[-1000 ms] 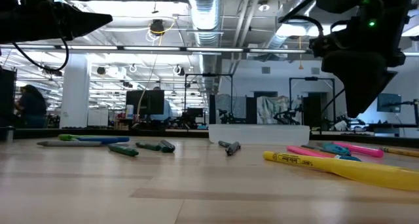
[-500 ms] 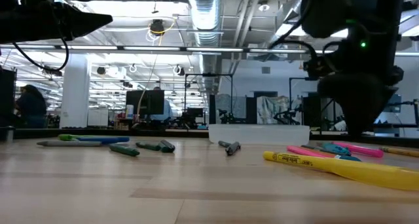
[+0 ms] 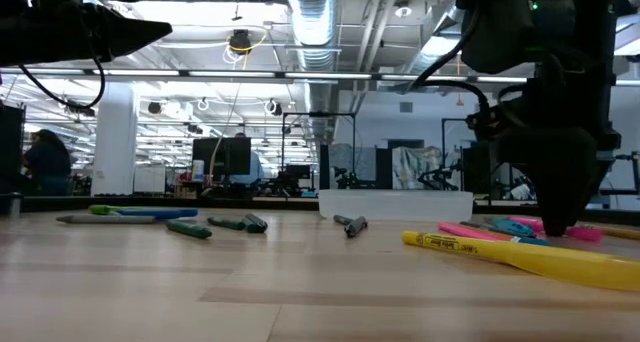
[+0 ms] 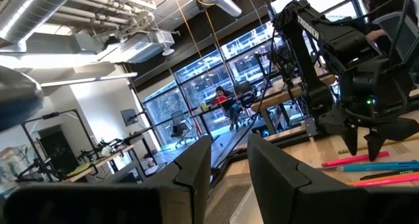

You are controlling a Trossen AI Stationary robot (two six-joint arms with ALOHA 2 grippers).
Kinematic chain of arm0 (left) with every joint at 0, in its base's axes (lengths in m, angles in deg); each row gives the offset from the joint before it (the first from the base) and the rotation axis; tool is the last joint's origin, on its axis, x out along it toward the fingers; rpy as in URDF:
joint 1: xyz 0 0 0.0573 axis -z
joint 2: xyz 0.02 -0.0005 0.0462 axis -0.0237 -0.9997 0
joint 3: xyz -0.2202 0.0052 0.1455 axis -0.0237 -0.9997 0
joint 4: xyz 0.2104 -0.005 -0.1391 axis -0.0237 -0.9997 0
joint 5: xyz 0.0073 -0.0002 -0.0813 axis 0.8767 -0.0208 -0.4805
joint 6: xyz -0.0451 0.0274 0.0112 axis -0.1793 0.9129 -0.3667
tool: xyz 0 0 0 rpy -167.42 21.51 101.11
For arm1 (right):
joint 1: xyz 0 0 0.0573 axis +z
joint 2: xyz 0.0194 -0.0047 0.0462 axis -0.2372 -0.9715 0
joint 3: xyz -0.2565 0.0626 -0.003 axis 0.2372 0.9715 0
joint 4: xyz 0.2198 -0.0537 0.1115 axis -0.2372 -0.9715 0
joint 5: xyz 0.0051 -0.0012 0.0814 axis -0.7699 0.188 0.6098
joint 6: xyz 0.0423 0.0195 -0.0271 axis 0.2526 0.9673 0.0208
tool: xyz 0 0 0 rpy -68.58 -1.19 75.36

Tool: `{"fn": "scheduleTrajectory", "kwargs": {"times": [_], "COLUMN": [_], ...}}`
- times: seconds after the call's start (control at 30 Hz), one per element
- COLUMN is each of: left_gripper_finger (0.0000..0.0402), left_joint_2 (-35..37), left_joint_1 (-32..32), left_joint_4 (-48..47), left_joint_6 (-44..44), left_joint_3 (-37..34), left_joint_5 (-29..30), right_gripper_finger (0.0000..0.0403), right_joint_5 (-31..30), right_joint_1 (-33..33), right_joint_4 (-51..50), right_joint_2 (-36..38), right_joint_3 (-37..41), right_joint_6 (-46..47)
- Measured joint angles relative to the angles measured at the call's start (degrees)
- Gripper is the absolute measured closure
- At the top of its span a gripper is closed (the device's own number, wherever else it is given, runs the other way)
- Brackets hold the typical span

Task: Pick & place school supplies into a supply box
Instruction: Put the pink pen into the black supply box

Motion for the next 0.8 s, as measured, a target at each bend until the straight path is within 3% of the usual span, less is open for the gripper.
{"fn": "scheduleTrajectory", "kwargs": {"times": [0.2,0.6,0.8], "left_gripper_finger": [0.0305,0.0305,0.0305], "left_joint_2": [0.0,0.0,0.0], "left_joint_1": [0.0,0.0,0.0], "left_joint_4": [0.1,0.1,0.1], "left_joint_6": [0.0,0.0,0.0], "left_joint_3": [0.0,0.0,0.0], "left_joint_5": [0.2,0.2,0.2], "right_gripper_finger": [0.024,0.0368,0.0394], "right_joint_5": [0.1,0.2,0.5], "right_joint_1": [0.0,0.1,0.1], "right_joint_4": [0.9,1.9,1.8], "right_joint_2": [0.0,-0.1,-0.1], "right_joint_3": [0.4,0.4,0.4], "right_joint_6": [-0.6,-0.4,-2.0]}}
